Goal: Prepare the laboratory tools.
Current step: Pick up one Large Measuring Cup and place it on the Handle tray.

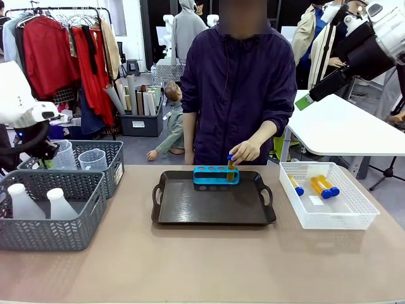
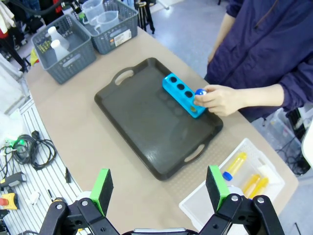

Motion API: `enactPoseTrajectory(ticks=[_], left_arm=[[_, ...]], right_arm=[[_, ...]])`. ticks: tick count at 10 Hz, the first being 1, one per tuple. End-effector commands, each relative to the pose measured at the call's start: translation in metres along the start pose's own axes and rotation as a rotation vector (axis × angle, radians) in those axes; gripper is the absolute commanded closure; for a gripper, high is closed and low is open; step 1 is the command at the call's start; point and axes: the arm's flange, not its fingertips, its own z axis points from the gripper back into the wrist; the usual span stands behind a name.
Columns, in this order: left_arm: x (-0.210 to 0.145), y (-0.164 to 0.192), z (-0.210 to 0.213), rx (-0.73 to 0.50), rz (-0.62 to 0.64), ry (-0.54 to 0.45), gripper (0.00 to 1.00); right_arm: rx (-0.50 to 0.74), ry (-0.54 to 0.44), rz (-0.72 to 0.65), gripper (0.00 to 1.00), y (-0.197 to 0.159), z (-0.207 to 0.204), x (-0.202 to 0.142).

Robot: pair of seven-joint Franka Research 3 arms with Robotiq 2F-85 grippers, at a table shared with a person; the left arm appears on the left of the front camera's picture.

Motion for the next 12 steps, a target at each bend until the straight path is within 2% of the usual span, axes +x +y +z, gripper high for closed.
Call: enactPoseTrajectory(ticks=[1, 3, 5, 6, 9, 12], left_arm=[[0.001, -0.006, 0.038, -0.006, -0.04, -0.016, 1.0], [0.005, -0.02, 0.093, 0.017, -0.109, -0.032, 1.0], [0.013, -0.039, 0.163, 0.022, -0.196, -0.089, 1.0], [0.017, -0.056, 0.195, -0.003, -0.24, -0.116, 1.0], [0.021, -0.126, 0.273, -0.057, -0.484, -0.199, 1.0], [0.02, -0.183, 0.313, -0.048, -0.652, -0.249, 1.0]], right_arm=[[0.017, -0.014, 0.002, 0.0, 0.0, 0.001, 0.001], [0.017, -0.014, 0.002, 0.0, 0.0, 0.001, 0.001], [0.017, -0.014, 0.002, 0.0, 0.0, 0.001, 0.001], [0.017, -0.014, 0.002, 0.0, 0.0, 0.001, 0.001], [0.017, -0.014, 0.002, 0.0, 0.0, 0.001, 0.001], [0.017, -0.014, 0.002, 0.0, 0.0, 0.001, 0.001]])
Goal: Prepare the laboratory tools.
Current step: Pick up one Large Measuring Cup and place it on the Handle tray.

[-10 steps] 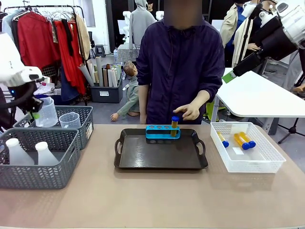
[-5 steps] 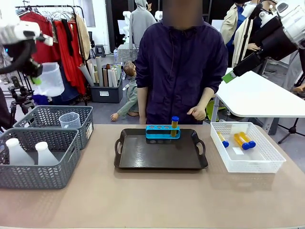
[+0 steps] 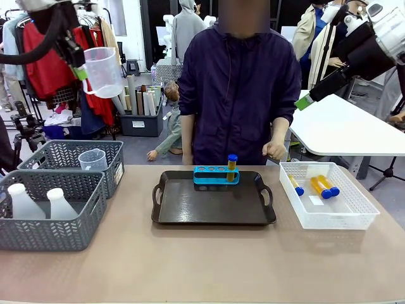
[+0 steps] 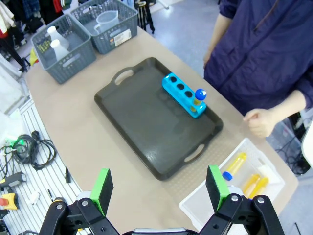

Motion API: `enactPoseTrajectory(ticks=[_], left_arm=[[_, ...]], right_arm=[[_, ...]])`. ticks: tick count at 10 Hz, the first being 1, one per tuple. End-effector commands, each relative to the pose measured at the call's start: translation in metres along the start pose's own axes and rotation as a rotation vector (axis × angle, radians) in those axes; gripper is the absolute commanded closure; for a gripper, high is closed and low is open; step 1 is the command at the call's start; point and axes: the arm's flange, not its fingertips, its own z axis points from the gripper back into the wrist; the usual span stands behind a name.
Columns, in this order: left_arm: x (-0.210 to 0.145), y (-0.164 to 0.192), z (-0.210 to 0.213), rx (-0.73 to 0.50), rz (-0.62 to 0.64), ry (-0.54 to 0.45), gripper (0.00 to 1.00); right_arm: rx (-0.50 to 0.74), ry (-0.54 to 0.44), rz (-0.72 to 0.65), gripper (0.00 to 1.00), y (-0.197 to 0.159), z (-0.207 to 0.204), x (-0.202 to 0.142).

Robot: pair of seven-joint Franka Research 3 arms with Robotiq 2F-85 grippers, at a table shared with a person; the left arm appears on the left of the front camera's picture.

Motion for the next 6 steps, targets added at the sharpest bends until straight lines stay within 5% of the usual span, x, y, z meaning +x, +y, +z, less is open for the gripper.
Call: enactPoseTrajectory(ticks=[1, 6], left_arm=[[0.0102, -0.0089, 0.0097, -0.021, -0.101, -0.021, 1.0], [0.0103, -0.0121, 0.006, -0.003, -0.05, -0.012, 1.0]], right_arm=[[0.018, -0.015, 0.002, 0.0, 0.0, 0.0009, 0.0007], [0.018, -0.015, 0.002, 0.0, 0.0, 0.0009, 0.0007]])
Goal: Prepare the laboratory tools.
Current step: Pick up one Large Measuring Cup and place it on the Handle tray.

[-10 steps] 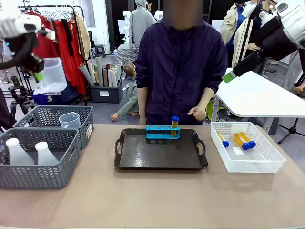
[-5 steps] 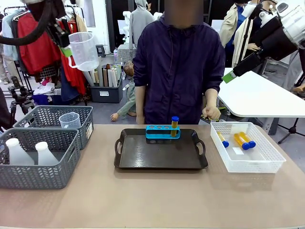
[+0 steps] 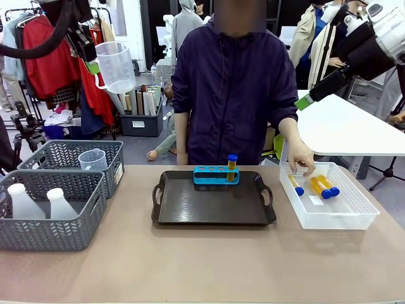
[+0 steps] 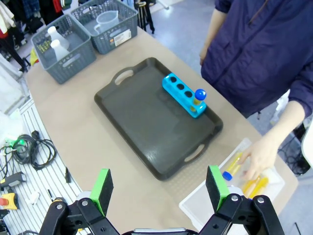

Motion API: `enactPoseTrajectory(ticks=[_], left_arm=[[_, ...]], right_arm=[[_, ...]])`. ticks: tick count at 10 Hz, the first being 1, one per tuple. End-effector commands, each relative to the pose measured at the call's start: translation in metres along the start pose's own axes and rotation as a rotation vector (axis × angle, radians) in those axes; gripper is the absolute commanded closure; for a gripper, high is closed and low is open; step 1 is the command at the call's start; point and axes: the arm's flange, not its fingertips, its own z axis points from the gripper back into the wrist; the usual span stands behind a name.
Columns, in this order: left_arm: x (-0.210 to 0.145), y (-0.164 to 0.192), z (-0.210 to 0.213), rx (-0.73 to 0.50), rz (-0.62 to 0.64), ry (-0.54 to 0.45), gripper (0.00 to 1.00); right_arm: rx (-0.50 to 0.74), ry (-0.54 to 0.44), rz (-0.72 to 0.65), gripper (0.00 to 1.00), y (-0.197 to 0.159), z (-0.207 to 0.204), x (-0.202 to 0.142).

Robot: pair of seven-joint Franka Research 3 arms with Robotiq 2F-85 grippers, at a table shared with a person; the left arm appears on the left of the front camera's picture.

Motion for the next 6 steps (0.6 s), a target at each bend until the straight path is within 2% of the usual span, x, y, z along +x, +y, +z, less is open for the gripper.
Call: enactPoseTrajectory(ticks=[1, 2, 3, 5, 6], left_arm=[[-0.002, -0.001, 0.002, 0.005, 0.015, -0.003, 1.0], [0.0, 0.0, 0.0, 0.0, 0.0, 0.0, 1.0], [-0.005, -0.017, -0.027, -0.034, -0.039, 0.037, 1.0], [0.026, -0.05, -0.041, -0.046, -0.172, 0.008, 1.0], [0.045, -0.066, -0.048, -0.058, -0.168, 0.061, 1.0]], right_arm=[[0.018, -0.015, 0.002, 0.0, 0.0, 0.001, 0.001], [0.018, -0.015, 0.002, 0.0, 0.0, 0.001, 0.001], [0.018, -0.015, 0.002, 0.0, 0.0, 0.001, 0.001], [0.018, -0.015, 0.002, 0.0, 0.0, 0.001, 0.001], [0.018, -0.015, 0.002, 0.0, 0.0, 0.001, 0.001]])
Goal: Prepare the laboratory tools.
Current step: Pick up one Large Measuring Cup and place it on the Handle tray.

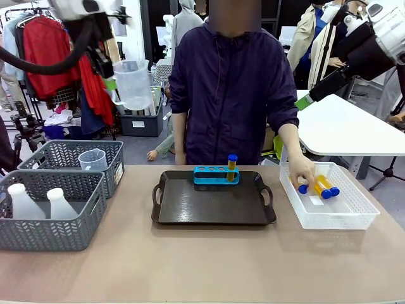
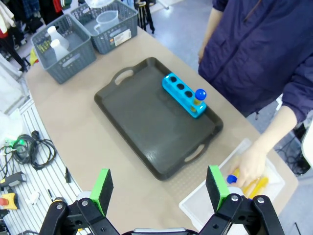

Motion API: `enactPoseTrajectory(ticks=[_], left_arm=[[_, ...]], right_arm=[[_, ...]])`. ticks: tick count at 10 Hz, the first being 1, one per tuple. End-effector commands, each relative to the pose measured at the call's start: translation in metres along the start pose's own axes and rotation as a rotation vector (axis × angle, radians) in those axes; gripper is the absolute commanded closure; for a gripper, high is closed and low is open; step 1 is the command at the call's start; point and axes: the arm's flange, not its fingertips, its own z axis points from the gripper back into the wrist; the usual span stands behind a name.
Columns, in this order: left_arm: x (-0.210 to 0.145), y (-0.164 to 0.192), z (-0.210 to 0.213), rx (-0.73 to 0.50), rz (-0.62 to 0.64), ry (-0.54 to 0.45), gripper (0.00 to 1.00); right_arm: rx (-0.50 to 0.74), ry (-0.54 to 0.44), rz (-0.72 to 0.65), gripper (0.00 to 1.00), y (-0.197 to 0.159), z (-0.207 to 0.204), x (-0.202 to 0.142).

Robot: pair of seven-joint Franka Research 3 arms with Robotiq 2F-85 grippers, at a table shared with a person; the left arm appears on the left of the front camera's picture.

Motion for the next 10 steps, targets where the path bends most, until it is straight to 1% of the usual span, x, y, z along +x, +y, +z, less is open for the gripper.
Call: enactPoseTrajectory(ticks=[1, 2, 3, 5, 6, 7, 9, 10], left_arm=[[0.032, -0.016, -0.012, -0.04, -0.067, 0.047, 1.0], [0.052, -0.03, -0.022, -0.049, -0.111, 0.062, 1.0], [0.072, -0.047, -0.039, -0.072, -0.182, 0.08, 1.0], [0.098, -0.071, -0.077, -0.119, -0.338, 0.071, 1.0], [0.111, -0.078, -0.098, -0.146, -0.411, 0.032, 1.0], [0.119, -0.082, -0.112, -0.138, -0.503, -0.037, 1.0], [0.139, -0.089, -0.146, -0.176, -0.569, -0.015, 1.0], [0.15, -0.098, -0.167, -0.197, -0.602, -0.001, 1.0]], right_arm=[[0.018, -0.015, 0.002, 0.0, 0.0, 0.001, 0.001], [0.018, -0.015, 0.002, 0.0, 0.0, 0.001, 0.001], [0.018, -0.015, 0.002, 0.0, 0.0, 0.001, 0.001], [0.018, -0.015, 0.002, 0.0, 0.0, 0.001, 0.001], [0.018, -0.015, 0.002, 0.0, 0.0, 0.001, 0.001], [0.018, -0.015, 0.002, 0.0, 0.0, 0.001, 0.001], [0.018, -0.015, 0.002, 0.0, 0.0, 0.001, 0.001], [0.018, -0.015, 0.002, 0.0, 0.0, 0.001, 0.001]])
